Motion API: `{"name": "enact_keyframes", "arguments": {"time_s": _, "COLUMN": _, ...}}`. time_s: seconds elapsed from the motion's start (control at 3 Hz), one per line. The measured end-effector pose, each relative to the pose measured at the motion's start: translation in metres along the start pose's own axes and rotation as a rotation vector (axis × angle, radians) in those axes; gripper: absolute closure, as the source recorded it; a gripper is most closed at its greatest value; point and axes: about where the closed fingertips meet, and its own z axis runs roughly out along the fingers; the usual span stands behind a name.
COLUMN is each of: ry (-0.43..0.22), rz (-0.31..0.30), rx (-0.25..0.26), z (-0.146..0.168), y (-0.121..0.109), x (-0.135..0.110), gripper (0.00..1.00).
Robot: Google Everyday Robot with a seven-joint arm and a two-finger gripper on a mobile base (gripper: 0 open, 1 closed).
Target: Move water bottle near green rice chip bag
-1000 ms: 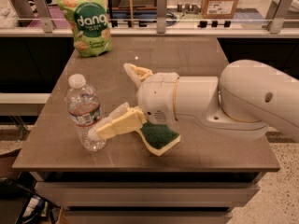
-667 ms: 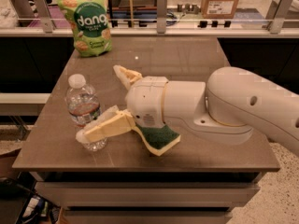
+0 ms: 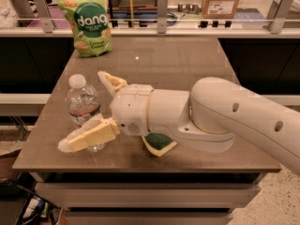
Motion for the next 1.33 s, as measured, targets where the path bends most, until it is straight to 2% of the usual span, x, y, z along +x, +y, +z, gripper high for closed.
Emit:
{"name": "enact_keyframes", "arguments": {"time_s": 0.33, "ry": 0.001, "rz": -0.006, "rx": -0.004, "z": 0.0018, "y": 0.0024, "x": -0.0022, "gripper": 0.18}}
{"name": "enact_keyframes", "arguments": {"time_s": 1.33, "ry": 0.005, "rz": -0.021, "rx": -0.013, "z": 0.0065, "y": 0.0087, "x": -0.0079, "gripper": 0.88}}
